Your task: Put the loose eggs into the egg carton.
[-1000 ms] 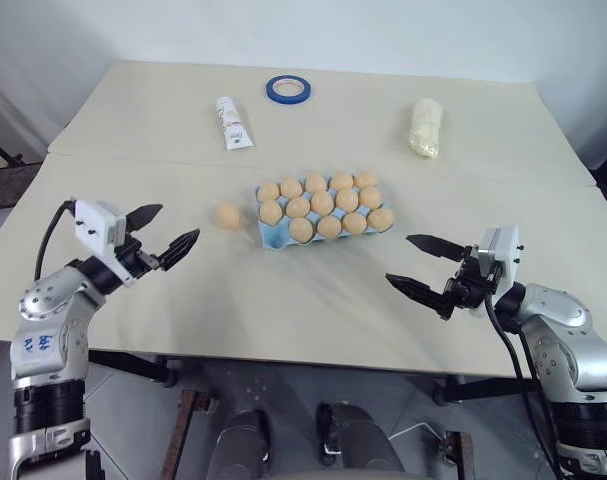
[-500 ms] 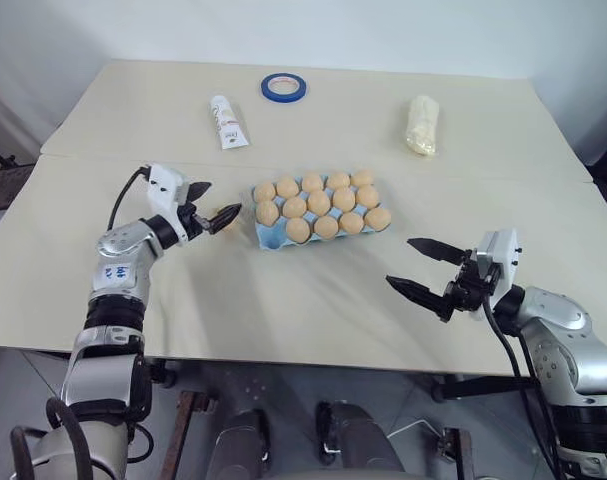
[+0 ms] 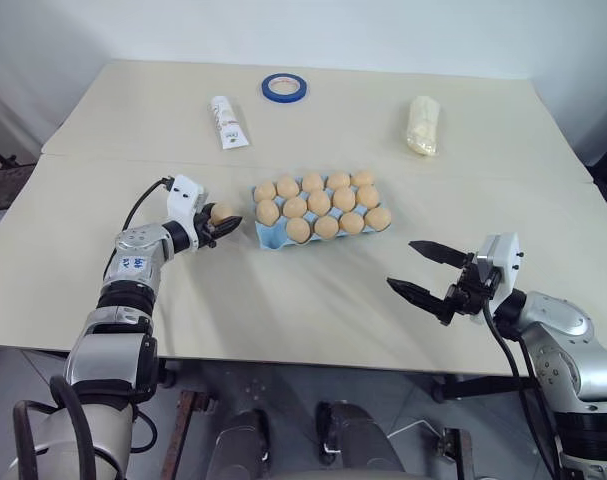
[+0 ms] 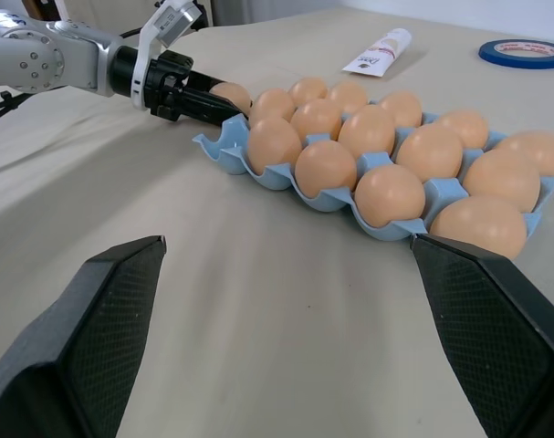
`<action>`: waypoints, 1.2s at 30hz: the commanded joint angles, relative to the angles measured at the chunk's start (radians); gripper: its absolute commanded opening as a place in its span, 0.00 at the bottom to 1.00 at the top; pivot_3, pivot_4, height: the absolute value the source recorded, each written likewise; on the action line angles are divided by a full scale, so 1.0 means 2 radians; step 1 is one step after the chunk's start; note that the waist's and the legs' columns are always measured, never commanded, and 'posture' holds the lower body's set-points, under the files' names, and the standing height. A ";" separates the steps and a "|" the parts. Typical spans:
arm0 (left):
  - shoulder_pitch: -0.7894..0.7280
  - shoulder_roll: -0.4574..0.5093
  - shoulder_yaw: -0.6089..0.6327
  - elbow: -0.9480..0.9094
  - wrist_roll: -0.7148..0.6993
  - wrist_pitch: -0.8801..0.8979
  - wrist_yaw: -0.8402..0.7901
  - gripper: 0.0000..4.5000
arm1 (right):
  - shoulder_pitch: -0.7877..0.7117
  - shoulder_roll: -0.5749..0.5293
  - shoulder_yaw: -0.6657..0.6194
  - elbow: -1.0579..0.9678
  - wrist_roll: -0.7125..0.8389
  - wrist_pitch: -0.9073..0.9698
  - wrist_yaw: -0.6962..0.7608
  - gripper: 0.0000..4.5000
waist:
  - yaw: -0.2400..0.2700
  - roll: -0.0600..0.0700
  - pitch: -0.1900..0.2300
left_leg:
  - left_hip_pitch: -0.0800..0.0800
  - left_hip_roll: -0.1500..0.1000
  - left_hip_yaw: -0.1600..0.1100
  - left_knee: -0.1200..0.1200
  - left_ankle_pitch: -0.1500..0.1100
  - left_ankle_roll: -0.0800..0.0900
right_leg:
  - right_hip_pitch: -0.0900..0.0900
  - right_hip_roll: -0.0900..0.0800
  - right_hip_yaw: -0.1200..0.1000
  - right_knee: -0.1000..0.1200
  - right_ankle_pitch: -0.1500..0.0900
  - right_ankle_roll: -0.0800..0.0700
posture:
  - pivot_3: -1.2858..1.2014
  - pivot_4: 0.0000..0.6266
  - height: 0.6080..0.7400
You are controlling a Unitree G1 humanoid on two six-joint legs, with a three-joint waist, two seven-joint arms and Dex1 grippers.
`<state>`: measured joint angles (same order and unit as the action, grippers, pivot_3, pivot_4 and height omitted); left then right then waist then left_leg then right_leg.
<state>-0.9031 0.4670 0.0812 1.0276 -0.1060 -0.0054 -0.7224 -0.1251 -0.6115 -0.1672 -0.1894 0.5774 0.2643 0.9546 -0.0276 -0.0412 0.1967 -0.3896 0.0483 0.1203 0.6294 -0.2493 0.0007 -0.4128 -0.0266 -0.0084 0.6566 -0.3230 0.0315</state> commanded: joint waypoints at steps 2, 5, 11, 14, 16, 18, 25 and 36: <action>-0.003 0.003 0.009 -0.031 -0.010 -0.034 -0.020 0.49 | 0.003 -0.008 -0.017 -0.013 0.003 -0.004 -0.001 1.00 | 0.000 0.000 0.000 | 0.000 0.000 0.000 0.000 0.000 0.000 | 0.000 0.000 0.000 0.000 0.000 0.000 | 0.52 0.24 1.00; 0.007 0.003 0.015 -0.085 -0.035 -0.034 -0.063 0.48 | 0.005 -0.009 -0.018 -0.015 0.004 -0.004 0.000 1.00 | 0.000 0.000 0.000 | 0.000 0.000 0.000 0.000 0.000 0.000 | 0.000 0.000 0.000 0.000 0.000 0.000 | 0.52 0.24 1.00; 0.056 -0.003 0.001 -0.234 -0.083 0.037 -0.135 0.48 | 0.013 -0.011 -0.022 -0.020 0.006 -0.007 0.003 1.00 | -0.001 0.000 0.000 | 0.000 0.000 0.000 0.000 0.000 0.000 | 0.000 0.000 0.000 0.000 0.000 0.000 | 0.52 0.24 1.00; 0.077 -0.005 -0.013 -0.279 -0.086 0.065 -0.147 0.48 | 0.017 -0.010 -0.024 -0.023 0.008 -0.009 0.005 1.00 | 0.000 0.000 0.000 | 0.000 0.000 0.000 0.000 0.000 0.000 | 0.000 0.000 0.000 0.001 0.000 0.000 | 0.52 0.24 1.00; 0.083 -0.010 -0.019 -0.291 -0.085 0.078 -0.145 0.48 | 0.019 -0.010 -0.024 -0.024 0.009 -0.010 0.007 1.00 | 0.000 0.000 0.000 | 0.000 0.000 0.000 0.001 0.001 0.000 | 0.000 0.000 0.000 0.001 0.000 0.000 | 0.52 0.24 1.00; 0.086 -0.016 -0.025 -0.298 -0.083 0.085 -0.143 0.48 | 0.020 -0.009 -0.025 -0.024 0.008 -0.010 0.006 1.00 | 0.000 0.000 0.000 | 0.000 0.000 0.000 0.001 0.001 0.000 | 0.000 0.000 0.000 0.001 0.000 0.000 | 0.52 0.24 1.00; 0.061 -0.033 -0.026 -0.258 -0.067 0.083 -0.105 0.98 | 0.026 -0.007 -0.028 -0.029 0.007 -0.008 0.001 1.00 | 0.000 0.000 0.000 | 0.000 0.000 0.000 0.001 0.001 0.000 | 0.000 0.000 0.001 0.001 0.000 0.000 | 0.52 0.24 1.00; 0.056 -0.015 -0.008 -0.285 -0.085 0.092 -0.108 0.99 | 0.034 -0.006 -0.031 -0.034 0.007 -0.006 -0.005 1.00 | 0.000 0.000 0.000 | 0.000 0.000 0.000 0.001 0.001 0.000 | 0.000 0.000 0.001 0.001 0.000 0.000 | 0.52 0.24 1.00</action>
<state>-0.7756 0.4165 0.0308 0.5133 -0.2458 0.1765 -0.9320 -0.0592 -0.6187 -0.2013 -0.2298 0.5791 0.2627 0.9480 -0.0284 -0.0412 0.1967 -0.3887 0.0480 0.1201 0.6309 -0.2479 0.0009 -0.4120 -0.0265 -0.0072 0.6588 -0.3228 0.0318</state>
